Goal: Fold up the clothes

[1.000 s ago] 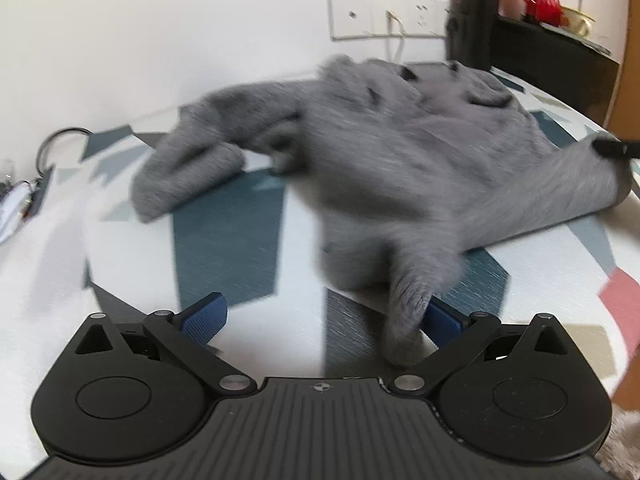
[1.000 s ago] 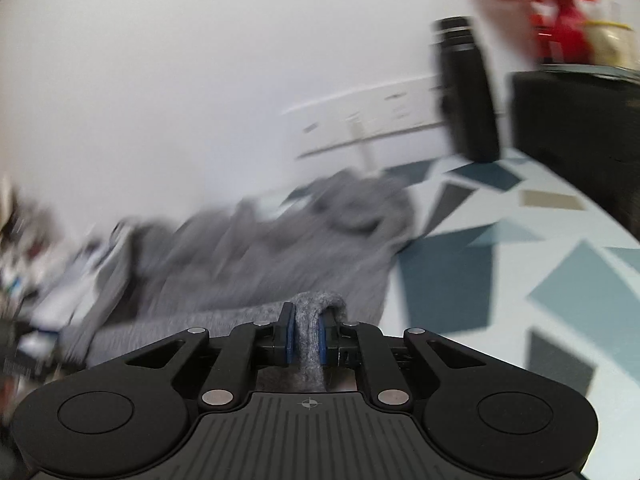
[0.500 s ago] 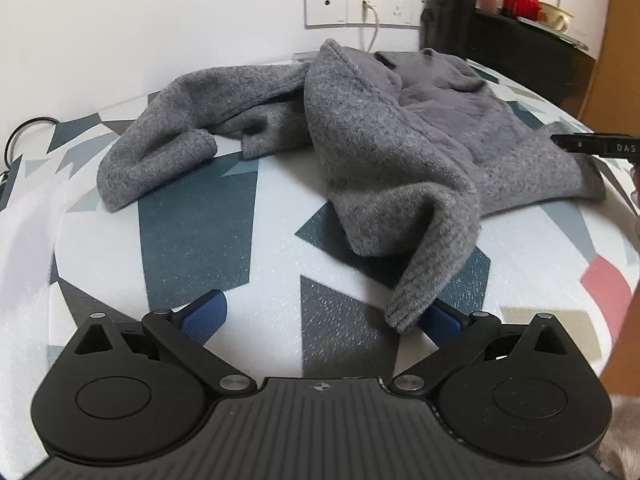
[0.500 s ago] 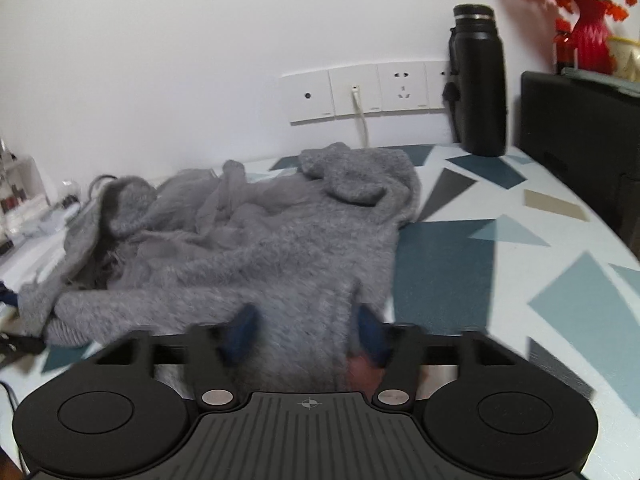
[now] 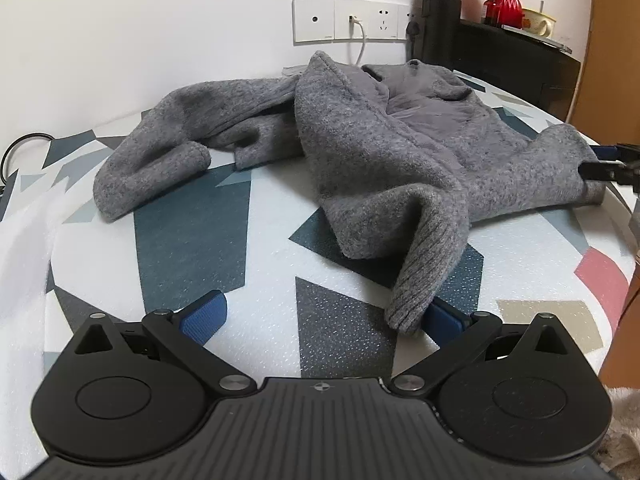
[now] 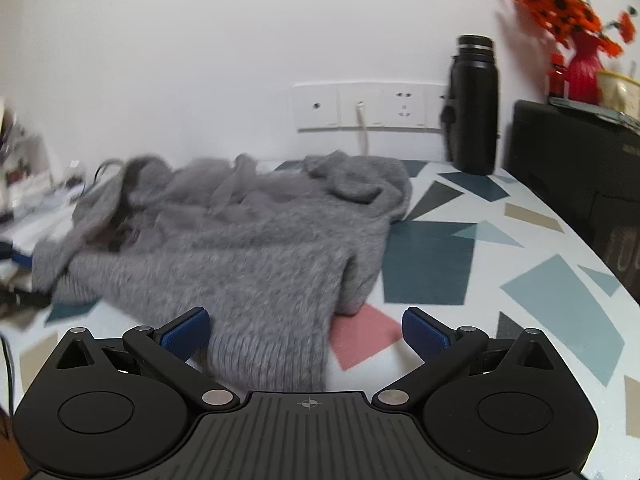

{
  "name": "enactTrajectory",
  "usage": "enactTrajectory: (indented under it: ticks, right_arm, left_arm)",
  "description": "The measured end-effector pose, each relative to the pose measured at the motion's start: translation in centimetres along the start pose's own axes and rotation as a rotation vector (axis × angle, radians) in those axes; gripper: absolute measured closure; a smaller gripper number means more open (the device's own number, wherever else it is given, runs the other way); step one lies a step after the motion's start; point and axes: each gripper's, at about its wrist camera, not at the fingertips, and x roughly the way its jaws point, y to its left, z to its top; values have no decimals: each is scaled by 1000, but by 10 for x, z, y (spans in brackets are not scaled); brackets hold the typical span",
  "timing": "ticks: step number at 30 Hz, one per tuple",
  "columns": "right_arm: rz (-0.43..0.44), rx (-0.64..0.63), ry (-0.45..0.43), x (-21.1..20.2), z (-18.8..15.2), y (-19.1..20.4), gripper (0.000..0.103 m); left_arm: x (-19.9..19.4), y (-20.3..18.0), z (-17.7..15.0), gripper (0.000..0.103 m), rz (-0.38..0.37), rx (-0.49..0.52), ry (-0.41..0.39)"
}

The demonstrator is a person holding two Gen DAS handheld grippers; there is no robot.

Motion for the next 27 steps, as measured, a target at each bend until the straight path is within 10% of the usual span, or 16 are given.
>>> enactTrajectory:
  ticks: [12,27]
  right_arm:
    - [58,-52,-7,-5,-11,8,1]
    - [45,-38,-19,-16,-19,2,1]
  left_arm:
    - [-37,-63,-8,18,-52,291,-122]
    - [-12,-72,8,24,-90,153,-67]
